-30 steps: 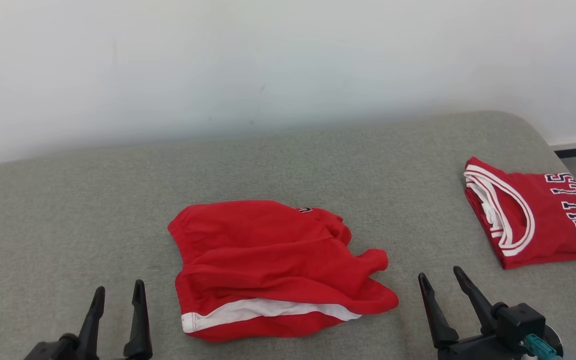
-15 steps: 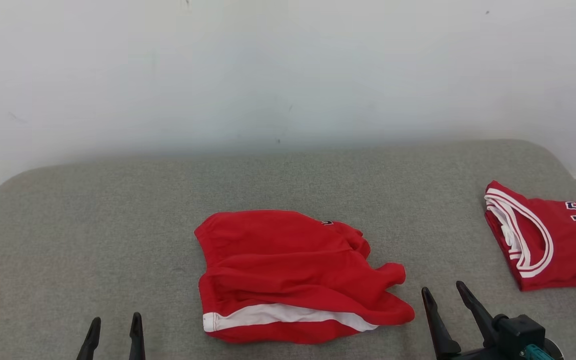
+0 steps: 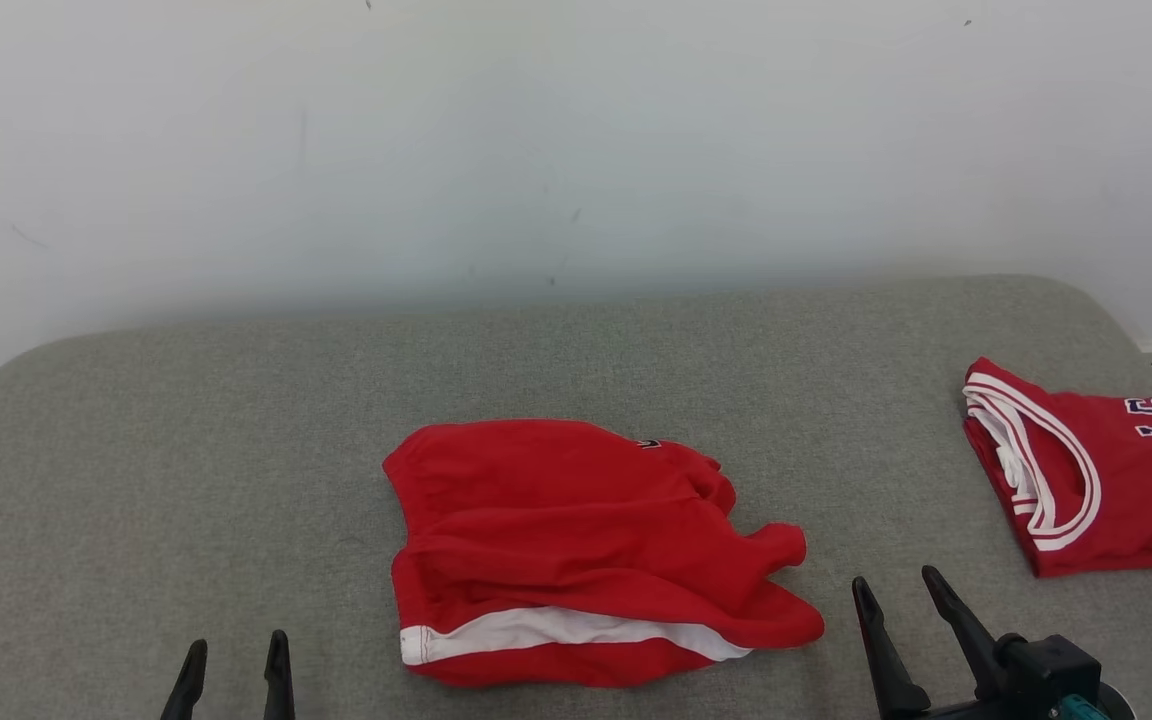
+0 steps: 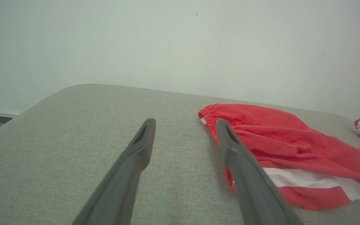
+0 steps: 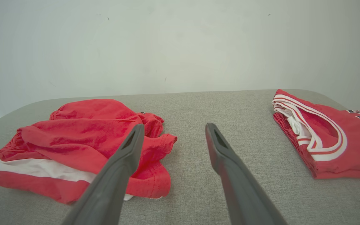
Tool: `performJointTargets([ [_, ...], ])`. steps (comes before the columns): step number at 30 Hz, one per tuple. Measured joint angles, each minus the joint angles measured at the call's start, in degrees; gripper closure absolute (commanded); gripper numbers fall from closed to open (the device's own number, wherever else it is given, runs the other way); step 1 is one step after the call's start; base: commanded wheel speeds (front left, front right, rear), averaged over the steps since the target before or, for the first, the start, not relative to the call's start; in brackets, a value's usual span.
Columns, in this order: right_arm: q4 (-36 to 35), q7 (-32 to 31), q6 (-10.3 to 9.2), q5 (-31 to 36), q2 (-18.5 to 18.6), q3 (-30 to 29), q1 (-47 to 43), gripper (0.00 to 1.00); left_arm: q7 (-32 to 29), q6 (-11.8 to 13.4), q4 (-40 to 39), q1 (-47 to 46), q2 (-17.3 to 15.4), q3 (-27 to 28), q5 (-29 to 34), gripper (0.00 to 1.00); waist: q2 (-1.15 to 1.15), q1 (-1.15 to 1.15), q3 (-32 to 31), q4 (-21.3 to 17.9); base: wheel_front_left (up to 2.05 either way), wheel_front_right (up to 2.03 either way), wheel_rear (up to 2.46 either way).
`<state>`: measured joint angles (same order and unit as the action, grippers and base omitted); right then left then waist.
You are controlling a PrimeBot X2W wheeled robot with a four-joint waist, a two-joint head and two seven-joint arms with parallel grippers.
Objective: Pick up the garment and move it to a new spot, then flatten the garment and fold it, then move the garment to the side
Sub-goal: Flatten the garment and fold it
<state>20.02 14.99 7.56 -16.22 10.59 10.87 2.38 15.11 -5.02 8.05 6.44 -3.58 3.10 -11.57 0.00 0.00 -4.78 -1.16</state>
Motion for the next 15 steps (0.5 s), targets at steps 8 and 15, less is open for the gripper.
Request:
performJointTargets([
  [8, -0.3, 0.0, 0.0, 0.3, -0.3, -0.3, -0.1, 0.0, 0.0, -0.1, 0.0, 0.0, 0.4, -0.3, 0.9, 0.0, 0.0, 0.0, 0.3, -0.2, 0.0, 0.0, 0.0],
  [15, -0.3, 0.0, 0.0, 0.3, -0.4, -0.2, 0.0, 0.0, 0.0, 0.0, -0.3, 0.0, 0.6, -0.7, 1.1, 0.0, 0.0, 0.0, 0.5, -0.3, 0.0, 0.0, 0.0],
])
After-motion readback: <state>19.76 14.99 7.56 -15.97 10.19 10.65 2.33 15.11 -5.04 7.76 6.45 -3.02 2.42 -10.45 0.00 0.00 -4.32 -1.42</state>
